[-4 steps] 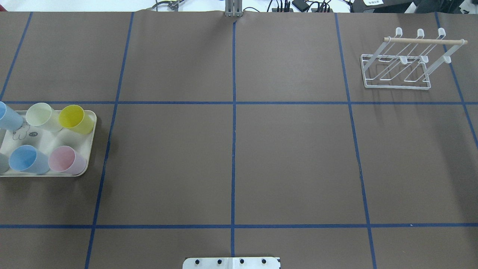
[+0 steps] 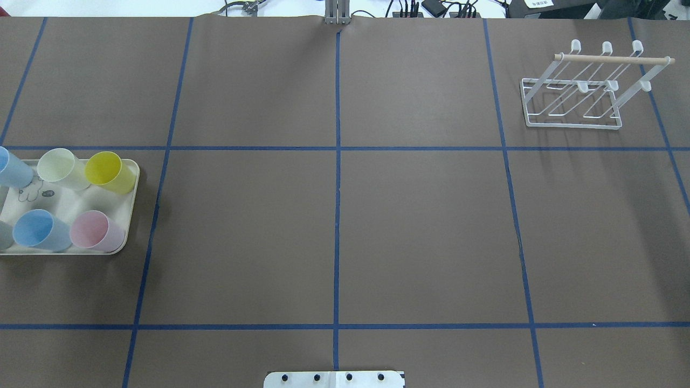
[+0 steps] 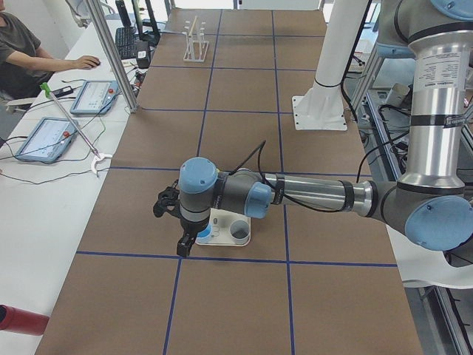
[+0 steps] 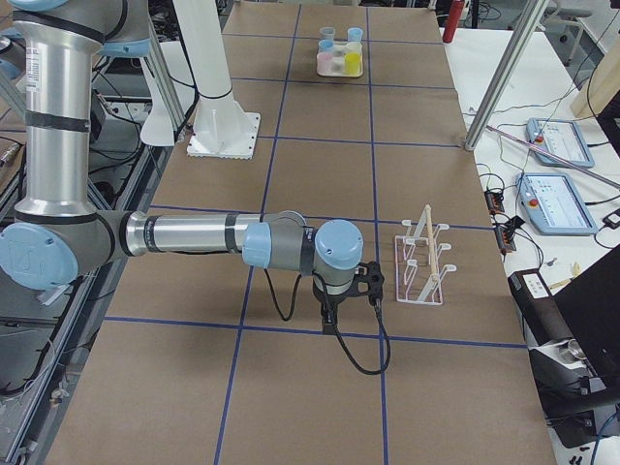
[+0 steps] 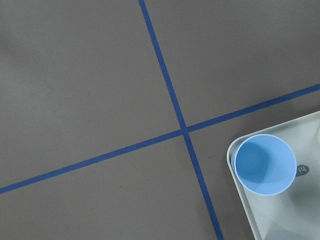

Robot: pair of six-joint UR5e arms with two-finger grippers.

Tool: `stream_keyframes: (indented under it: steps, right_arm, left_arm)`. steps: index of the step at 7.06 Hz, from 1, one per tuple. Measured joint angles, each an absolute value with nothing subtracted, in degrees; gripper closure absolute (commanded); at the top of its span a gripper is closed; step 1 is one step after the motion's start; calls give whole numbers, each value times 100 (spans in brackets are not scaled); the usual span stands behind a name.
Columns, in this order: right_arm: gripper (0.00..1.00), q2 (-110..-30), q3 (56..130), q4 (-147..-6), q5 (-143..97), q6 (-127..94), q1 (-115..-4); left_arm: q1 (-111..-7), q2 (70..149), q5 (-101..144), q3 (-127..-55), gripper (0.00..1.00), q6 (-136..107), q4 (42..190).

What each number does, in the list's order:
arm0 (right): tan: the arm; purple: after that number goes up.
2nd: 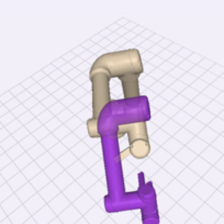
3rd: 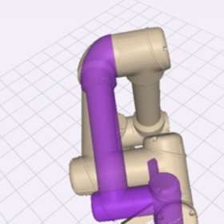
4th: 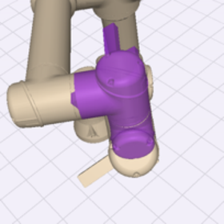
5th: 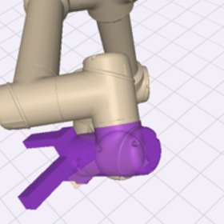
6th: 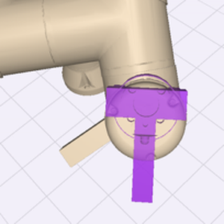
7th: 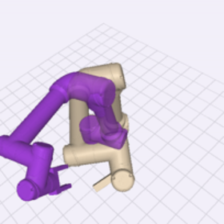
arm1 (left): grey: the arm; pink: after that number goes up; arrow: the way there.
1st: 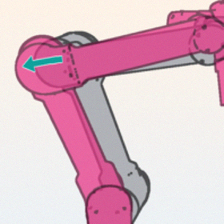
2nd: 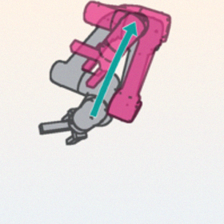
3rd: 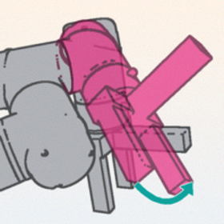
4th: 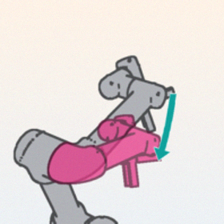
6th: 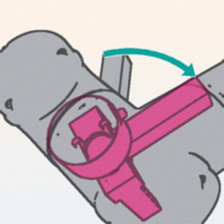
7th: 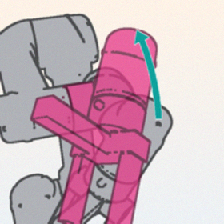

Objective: Transfer IKEA cup to right arm and place on rack

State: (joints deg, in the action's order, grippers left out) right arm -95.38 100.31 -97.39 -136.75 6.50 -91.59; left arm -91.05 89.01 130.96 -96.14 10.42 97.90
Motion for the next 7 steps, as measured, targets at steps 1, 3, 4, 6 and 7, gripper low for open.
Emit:
stream_keyframes:
  steps: [1,3,4,6,7]
  right_arm:
    - [0,-9390,10040,-9738,-13663,608,-9131]
    - [0,-9018,10066,-9742,-13655,491,-9011]
    - [0,-8771,10057,-9747,-13654,476,-8952]
    - [0,-8482,10064,-9733,-13799,462,-8898]
    - [0,-8443,10075,-9645,-13985,462,-8873]
  left_arm:
    - [-9105,8999,13103,-9604,0,1041,9791]
    - [-9006,9113,13119,-9495,0,1045,9896]
    - [-8891,9153,13123,-9320,0,1048,10150]
    - [-8803,9224,13140,-8808,0,1044,11233]
    - [-8767,9231,13164,-8555,1,987,11687]
